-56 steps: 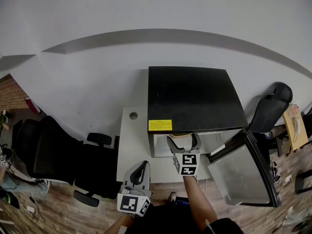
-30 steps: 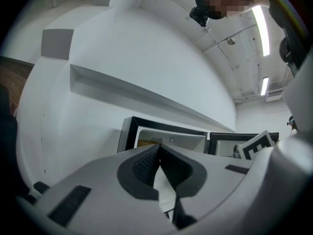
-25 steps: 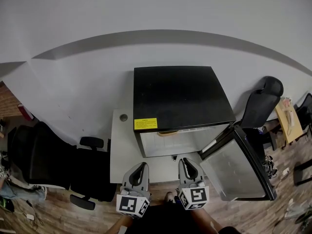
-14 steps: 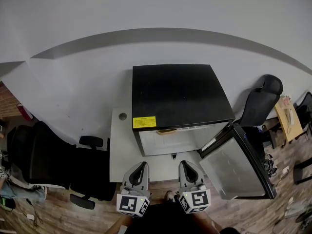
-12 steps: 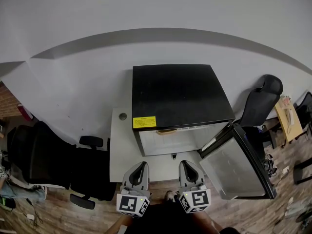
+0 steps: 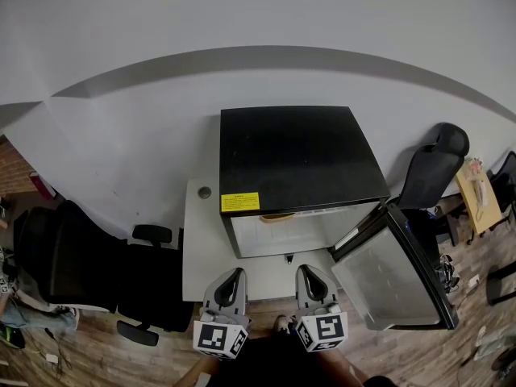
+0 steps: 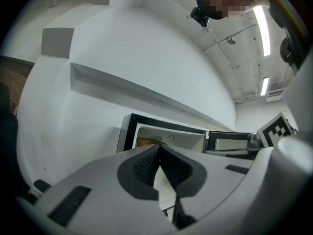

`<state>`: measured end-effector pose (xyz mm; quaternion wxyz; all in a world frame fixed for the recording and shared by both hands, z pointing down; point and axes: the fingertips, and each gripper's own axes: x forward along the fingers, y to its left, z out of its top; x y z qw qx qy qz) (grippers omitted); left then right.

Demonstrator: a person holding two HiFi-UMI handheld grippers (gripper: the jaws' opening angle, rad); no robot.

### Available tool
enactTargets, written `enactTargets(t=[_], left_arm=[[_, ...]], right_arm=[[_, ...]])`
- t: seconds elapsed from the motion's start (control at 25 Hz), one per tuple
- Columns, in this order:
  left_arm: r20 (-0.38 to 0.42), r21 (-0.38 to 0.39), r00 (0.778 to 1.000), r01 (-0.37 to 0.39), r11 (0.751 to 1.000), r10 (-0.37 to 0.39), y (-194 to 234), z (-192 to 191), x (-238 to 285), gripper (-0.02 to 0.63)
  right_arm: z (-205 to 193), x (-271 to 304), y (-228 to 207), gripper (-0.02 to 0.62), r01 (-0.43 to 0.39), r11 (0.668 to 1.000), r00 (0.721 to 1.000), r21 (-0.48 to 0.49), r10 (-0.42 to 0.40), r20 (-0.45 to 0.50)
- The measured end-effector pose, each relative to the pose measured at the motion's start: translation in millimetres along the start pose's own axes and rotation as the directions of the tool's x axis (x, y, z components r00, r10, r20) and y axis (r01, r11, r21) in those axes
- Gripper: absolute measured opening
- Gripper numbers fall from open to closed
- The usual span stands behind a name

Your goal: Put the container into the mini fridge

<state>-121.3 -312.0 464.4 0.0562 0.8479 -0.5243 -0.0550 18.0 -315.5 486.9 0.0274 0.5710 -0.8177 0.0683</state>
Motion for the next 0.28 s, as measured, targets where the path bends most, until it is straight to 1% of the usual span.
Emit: enactTargets(t=[0.28], left_arm=[[-0.004,-0.004,1.000,0.000,1.000,0.000,-0.2,-1.5,-0.1,0.008]], right_arm=[[-0.5,0.5,-2.3,0.028,0.003,1.000,1.000,0.000,-0.003,0.005]])
